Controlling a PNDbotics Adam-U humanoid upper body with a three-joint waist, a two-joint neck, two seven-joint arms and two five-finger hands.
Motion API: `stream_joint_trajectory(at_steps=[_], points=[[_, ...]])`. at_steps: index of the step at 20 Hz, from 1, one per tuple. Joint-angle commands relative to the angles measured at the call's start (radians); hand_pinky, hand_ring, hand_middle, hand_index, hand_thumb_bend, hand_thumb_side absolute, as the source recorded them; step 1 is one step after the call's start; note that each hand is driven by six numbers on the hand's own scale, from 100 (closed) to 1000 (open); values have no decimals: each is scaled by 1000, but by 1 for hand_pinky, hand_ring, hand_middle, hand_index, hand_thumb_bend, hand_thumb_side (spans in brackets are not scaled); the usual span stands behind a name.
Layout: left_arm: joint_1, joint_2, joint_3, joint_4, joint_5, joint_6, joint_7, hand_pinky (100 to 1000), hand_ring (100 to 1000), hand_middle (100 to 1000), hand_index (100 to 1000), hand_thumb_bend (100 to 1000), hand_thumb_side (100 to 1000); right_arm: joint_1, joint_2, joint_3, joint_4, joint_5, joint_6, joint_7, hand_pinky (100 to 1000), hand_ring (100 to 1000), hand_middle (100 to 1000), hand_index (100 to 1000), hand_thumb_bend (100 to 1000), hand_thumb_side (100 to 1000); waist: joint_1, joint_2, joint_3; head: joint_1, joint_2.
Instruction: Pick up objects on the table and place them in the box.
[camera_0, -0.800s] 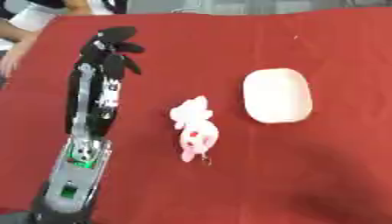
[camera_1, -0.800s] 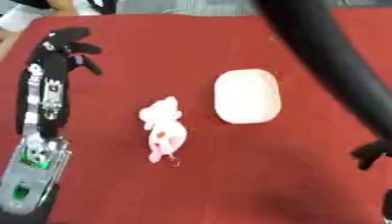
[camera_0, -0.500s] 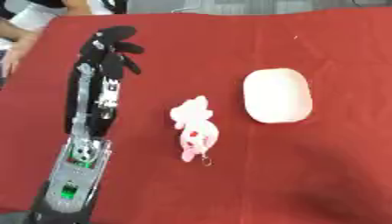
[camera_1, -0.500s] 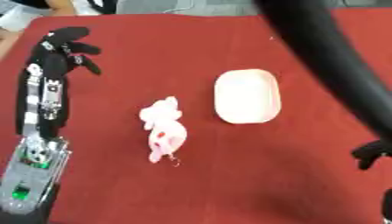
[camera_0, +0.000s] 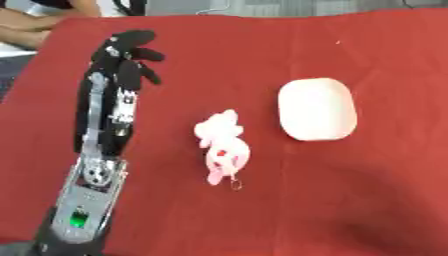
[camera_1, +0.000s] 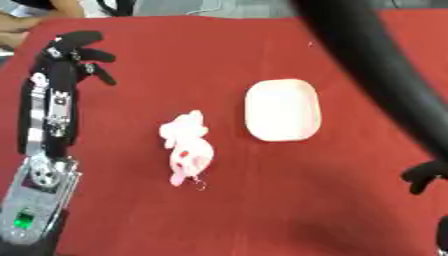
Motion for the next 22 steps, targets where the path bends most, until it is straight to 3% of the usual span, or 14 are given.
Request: stream_joint_trajectory(at_steps=[1,7,10,11,12,13,14,17,19,20,22], points=[[-8,10,2,-10,-7,10,-7,377,636,715,792,100,854,1,4,2,-14,6,6,2,277,496,788,849,165,720,-1,-9,-4,3,-6],[-4,29,2,13,-50,79,-47,358,651,739,820,211,701,-10,21,3,-14,16,28,13,267,491,787,853,175,711,12,14,-16,-2,-12],[-29,61,-1,30,-102,141,-66,361,661,750,847,387,543,-9,29,6,-14,24,41,21,262,488,787,855,180,707,21,19,-19,12,4],[-41,73,-3,36,-126,163,-74,357,660,749,845,346,574,-8,31,7,-14,25,45,23,263,489,787,855,179,708,23,20,-20,17,8],[-54,92,-6,43,-154,184,-86,386,682,763,860,498,484,-7,32,7,-14,27,48,25,260,487,787,856,183,705,26,20,-21,24,13],[-71,113,-9,52,-191,207,-105,380,676,760,857,478,493,-6,34,8,-14,29,52,27,260,487,787,856,182,705,28,20,-22,29,17],[-87,140,-17,62,-230,228,-130,418,710,785,881,559,484,-5,34,9,-14,30,55,29,259,487,787,857,183,704,32,19,-24,34,21],[-141,251,-51,108,-352,272,-235,460,732,806,903,614,514,-6,30,10,-14,27,60,29,262,488,787,856,179,705,43,10,-34,45,36],[-177,326,-76,143,-417,280,-294,484,738,808,905,628,528,-5,22,9,-14,21,58,26,264,488,787,854,188,754,48,1,-42,51,42],[-191,355,-88,158,-444,278,-317,517,745,817,917,661,575,-4,20,9,-14,18,57,25,266,489,787,853,173,707,49,-3,-45,55,44],[-228,422,-121,190,-492,274,-367,545,748,821,925,699,596,0,15,8,-14,13,53,24,266,489,787,853,173,708,51,-12,-54,64,47]])
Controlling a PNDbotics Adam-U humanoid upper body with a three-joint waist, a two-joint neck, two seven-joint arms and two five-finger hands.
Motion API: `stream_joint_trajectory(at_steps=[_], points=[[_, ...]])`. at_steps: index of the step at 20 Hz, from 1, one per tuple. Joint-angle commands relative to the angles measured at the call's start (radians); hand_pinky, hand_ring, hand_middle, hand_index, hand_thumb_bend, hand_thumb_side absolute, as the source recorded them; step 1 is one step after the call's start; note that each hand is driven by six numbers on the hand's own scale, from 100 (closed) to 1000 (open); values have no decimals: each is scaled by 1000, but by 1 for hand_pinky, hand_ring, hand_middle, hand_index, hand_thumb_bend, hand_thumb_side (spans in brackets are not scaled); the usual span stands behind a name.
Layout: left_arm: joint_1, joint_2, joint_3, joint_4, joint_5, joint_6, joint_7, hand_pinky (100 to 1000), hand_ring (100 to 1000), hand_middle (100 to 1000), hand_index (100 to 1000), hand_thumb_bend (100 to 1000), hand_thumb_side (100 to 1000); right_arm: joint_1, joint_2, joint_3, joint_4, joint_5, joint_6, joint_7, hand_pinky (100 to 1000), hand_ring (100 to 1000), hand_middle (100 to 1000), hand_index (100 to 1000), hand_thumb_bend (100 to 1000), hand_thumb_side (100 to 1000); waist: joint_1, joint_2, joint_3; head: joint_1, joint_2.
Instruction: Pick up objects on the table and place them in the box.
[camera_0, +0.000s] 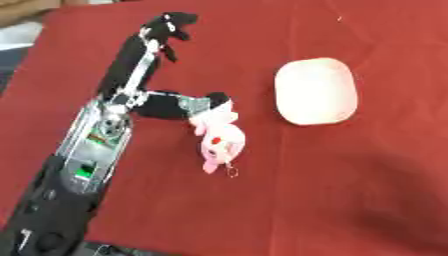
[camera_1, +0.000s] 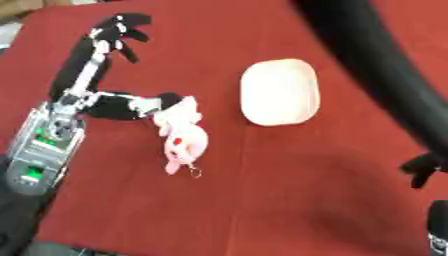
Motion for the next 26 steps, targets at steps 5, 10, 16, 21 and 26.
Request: stream_joint_trajectory(at_steps=[5,10,16,21,26], points=[[-109,201,-96,110,-100,-45,-137,576,749,823,928,727,628,8,-24,-1,-14,-15,-8,-5,268,490,787,852,171,709,2,-36,-19,32,6],[-144,217,-117,166,-85,-78,-158,571,750,829,932,660,664,10,-28,-2,-14,-18,-9,-4,267,490,788,853,172,709,7,-39,-25,28,8],[-154,212,-130,154,-73,-101,-200,574,751,830,932,702,637,10,-29,-3,-14,-15,-9,-5,267,490,788,853,171,709,7,-38,-28,24,23],[-176,233,-158,147,-88,-107,-249,573,738,823,927,770,606,11,-33,-2,-14,-13,-13,-5,266,491,788,853,172,709,8,-37,-29,16,36],[-205,265,-219,138,-90,-124,-320,573,733,816,922,785,644,14,-37,0,-14,-6,-16,-4,266,491,789,853,173,709,12,-34,-29,9,59]])
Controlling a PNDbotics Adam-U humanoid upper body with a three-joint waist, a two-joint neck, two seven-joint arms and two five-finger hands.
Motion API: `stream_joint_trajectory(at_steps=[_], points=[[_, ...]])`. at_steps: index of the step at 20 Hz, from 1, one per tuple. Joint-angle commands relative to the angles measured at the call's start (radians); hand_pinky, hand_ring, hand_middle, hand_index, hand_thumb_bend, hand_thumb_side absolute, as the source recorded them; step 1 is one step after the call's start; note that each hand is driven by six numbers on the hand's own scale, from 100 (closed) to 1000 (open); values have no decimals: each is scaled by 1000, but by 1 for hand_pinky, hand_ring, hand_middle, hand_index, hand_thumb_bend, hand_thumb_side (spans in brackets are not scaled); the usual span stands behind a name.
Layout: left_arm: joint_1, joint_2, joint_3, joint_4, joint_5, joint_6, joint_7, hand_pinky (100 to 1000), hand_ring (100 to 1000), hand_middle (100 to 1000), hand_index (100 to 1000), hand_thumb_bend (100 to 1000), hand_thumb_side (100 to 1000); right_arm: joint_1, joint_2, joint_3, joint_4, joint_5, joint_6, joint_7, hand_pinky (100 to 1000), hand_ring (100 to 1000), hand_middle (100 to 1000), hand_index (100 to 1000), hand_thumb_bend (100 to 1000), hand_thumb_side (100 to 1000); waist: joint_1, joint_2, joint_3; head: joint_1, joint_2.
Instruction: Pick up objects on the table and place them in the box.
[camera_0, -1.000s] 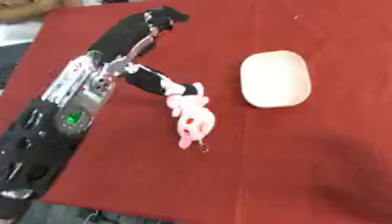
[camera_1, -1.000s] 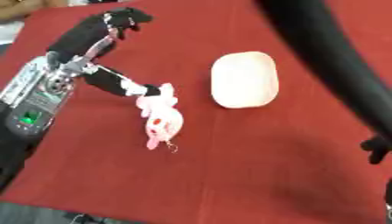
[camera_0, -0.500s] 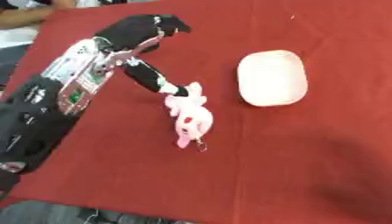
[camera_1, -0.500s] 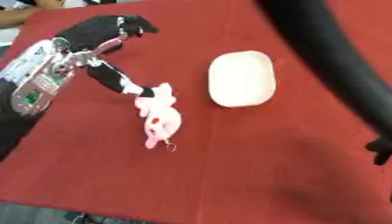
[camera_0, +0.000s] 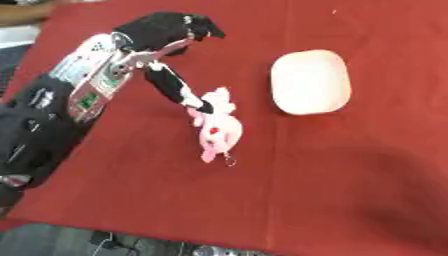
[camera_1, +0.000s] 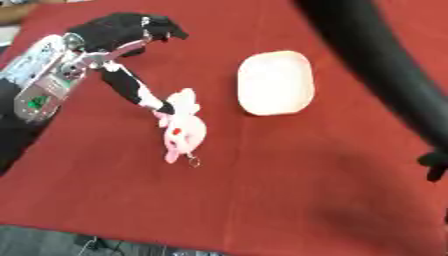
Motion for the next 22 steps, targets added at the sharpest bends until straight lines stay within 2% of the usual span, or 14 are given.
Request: stream_joint_trajectory(at_steps=[1,8,13,22], points=[[-22,51,-22,-23,5,-9,-41,571,732,816,921,780,648,4,-16,1,-14,6,-5,0,266,491,789,853,173,709,-3,-18,0,-8,12],[-10,37,-38,-62,38,-2,-70,543,722,811,916,731,664,4,-15,1,-14,14,-6,-2,265,491,789,854,173,709,-4,-11,4,-16,19],[30,34,-60,-88,81,23,-94,528,715,809,911,696,690,6,-11,-1,-14,23,-4,-4,263,490,789,854,175,707,-5,-5,12,-23,19],[89,0,-58,-84,119,50,-104,507,709,808,909,642,721,4,-5,-1,-14,35,-5,-9,262,491,789,854,175,707,-10,4,16,-28,19]])
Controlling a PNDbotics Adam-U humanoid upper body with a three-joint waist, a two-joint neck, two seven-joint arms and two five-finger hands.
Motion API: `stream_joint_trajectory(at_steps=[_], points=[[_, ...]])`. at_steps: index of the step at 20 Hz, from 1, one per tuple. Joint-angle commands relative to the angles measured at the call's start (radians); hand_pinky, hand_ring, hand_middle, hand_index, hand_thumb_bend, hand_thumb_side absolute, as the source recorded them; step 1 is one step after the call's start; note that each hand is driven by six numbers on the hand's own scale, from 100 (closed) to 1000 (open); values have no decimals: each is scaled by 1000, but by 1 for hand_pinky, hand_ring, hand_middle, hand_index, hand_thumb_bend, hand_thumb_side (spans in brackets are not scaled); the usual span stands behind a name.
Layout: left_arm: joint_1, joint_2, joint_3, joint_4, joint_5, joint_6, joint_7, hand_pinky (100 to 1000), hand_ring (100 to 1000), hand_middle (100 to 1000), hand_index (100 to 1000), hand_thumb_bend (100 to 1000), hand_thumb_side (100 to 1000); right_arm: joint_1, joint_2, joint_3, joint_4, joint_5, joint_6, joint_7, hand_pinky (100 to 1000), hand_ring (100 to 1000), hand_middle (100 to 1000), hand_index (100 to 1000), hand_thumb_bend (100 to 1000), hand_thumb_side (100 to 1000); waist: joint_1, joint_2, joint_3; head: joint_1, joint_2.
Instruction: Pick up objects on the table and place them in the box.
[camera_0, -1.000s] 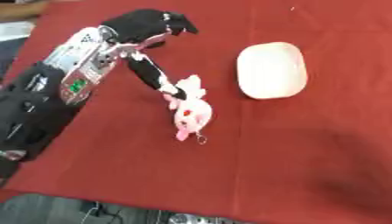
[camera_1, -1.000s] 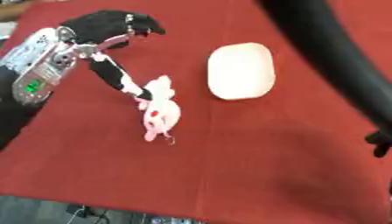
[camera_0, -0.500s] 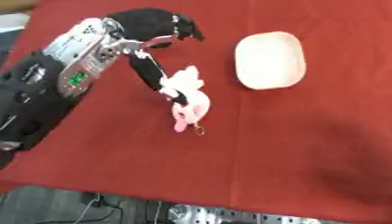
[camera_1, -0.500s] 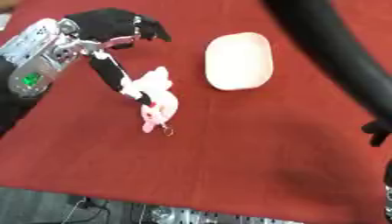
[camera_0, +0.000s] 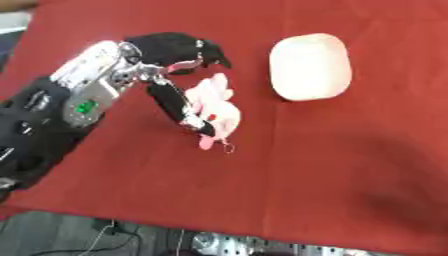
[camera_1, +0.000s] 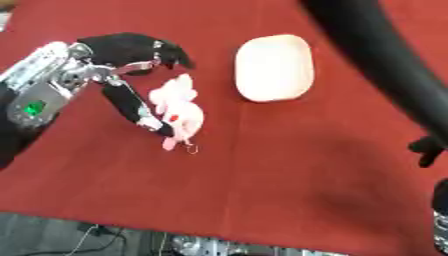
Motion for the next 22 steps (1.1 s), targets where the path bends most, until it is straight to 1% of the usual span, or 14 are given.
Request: stream_joint_trajectory(at_steps=[1,5,7,16,18,20,21,22], points=[[6,9,6,-9,16,6,-3,507,708,808,908,637,729,-3,-1,-1,-14,8,-1,-4,262,490,789,855,176,706,-9,-11,3,-3,0],[16,1,0,4,18,4,-11,509,709,808,908,638,734,-4,1,0,-14,11,-1,-4,262,490,789,855,175,706,-10,-8,4,-3,0],[13,-14,2,19,0,0,-7,519,713,808,909,654,722,-5,1,1,-14,12,-1,-4,262,491,789,855,175,706,-11,-7,4,-3,0],[18,-128,18,122,-152,-33,63,514,712,808,904,633,713,-12,2,3,-14,6,-7,-4,263,492,790,854,172,707,-20,-1,0,-5,0],[27,-145,24,137,-167,-39,83,509,709,806,900,614,707,-13,3,3,-14,5,-8,-4,264,492,790,854,171,707,-21,0,1,-6,0],[34,-158,28,146,-175,-44,102,501,706,803,897,574,698,-13,4,3,-14,4,-9,-2,263,492,789,855,170,707,-23,1,1,-6,0],[36,-163,29,149,-176,-46,111,495,701,800,894,536,688,-13,4,3,-14,3,-9,-2,263,492,789,855,168,706,-24,1,2,-5,0],[37,-168,32,150,-174,-46,124,487,694,793,886,471,663,-13,4,3,-14,3,-9,-1,264,492,789,855,165,705,-25,1,2,-5,0]])
